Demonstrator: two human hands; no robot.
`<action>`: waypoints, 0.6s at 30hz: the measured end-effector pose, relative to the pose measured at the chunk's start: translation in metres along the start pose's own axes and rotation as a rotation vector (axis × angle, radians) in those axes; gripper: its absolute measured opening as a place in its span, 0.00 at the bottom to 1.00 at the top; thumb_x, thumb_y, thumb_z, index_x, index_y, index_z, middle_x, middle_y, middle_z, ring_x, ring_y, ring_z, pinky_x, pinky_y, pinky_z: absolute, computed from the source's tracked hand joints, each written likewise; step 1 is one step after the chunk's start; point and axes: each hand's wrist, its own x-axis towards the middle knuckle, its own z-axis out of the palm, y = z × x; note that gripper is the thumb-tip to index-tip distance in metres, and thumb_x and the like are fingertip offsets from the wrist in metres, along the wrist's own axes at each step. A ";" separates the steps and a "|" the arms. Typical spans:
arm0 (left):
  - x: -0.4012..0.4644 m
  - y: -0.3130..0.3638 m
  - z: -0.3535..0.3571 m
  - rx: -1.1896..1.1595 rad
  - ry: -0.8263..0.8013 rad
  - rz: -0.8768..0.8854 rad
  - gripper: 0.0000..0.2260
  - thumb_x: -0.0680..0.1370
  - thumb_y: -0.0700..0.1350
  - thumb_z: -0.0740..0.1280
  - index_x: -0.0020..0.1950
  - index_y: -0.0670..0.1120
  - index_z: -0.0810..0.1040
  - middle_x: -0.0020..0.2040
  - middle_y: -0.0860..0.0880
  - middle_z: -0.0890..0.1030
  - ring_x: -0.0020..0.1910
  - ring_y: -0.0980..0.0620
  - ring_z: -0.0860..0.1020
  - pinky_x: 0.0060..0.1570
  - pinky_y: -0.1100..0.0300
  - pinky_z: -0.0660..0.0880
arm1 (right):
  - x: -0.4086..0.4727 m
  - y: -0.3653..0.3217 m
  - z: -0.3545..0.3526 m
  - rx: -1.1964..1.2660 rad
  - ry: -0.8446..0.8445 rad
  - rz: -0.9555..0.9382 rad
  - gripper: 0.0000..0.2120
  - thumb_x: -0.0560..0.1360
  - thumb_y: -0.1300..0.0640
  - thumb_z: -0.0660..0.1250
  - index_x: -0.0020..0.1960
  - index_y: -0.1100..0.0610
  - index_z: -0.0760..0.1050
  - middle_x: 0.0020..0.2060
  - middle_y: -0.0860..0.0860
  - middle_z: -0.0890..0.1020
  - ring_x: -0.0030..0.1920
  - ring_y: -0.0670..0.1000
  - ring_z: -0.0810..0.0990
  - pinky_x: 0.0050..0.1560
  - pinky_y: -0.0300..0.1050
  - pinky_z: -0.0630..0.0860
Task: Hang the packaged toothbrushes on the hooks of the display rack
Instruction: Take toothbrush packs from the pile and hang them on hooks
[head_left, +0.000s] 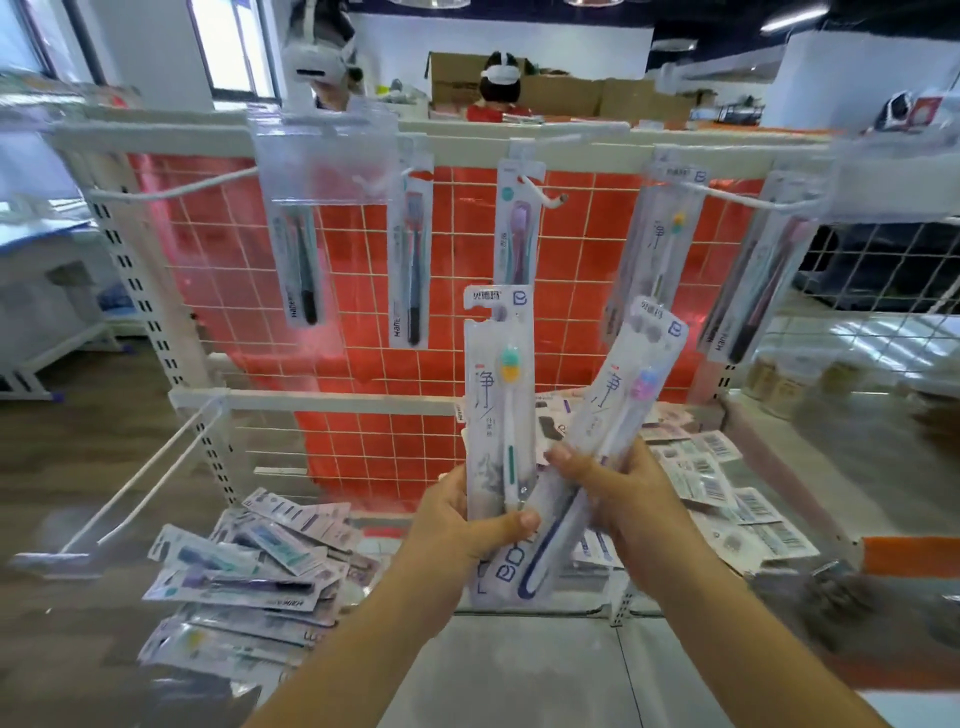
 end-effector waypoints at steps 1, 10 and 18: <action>0.000 -0.002 -0.002 0.003 0.019 -0.006 0.22 0.61 0.38 0.75 0.54 0.45 0.77 0.46 0.44 0.85 0.45 0.43 0.83 0.46 0.46 0.80 | -0.003 0.004 0.000 -0.036 -0.002 0.008 0.25 0.62 0.59 0.73 0.58 0.53 0.72 0.44 0.52 0.84 0.43 0.52 0.85 0.40 0.45 0.81; -0.012 -0.017 -0.006 -0.050 0.074 -0.083 0.18 0.66 0.28 0.72 0.51 0.43 0.78 0.43 0.44 0.85 0.43 0.45 0.84 0.42 0.52 0.81 | -0.019 0.030 0.002 -0.200 -0.024 -0.052 0.21 0.66 0.65 0.74 0.55 0.51 0.71 0.45 0.50 0.84 0.44 0.48 0.84 0.38 0.40 0.80; -0.018 -0.010 -0.013 -0.113 0.070 -0.024 0.23 0.57 0.37 0.74 0.51 0.44 0.78 0.46 0.43 0.85 0.46 0.44 0.83 0.46 0.50 0.81 | -0.012 0.035 -0.006 -0.316 -0.057 -0.074 0.35 0.67 0.70 0.73 0.67 0.45 0.67 0.53 0.50 0.82 0.51 0.51 0.83 0.51 0.53 0.80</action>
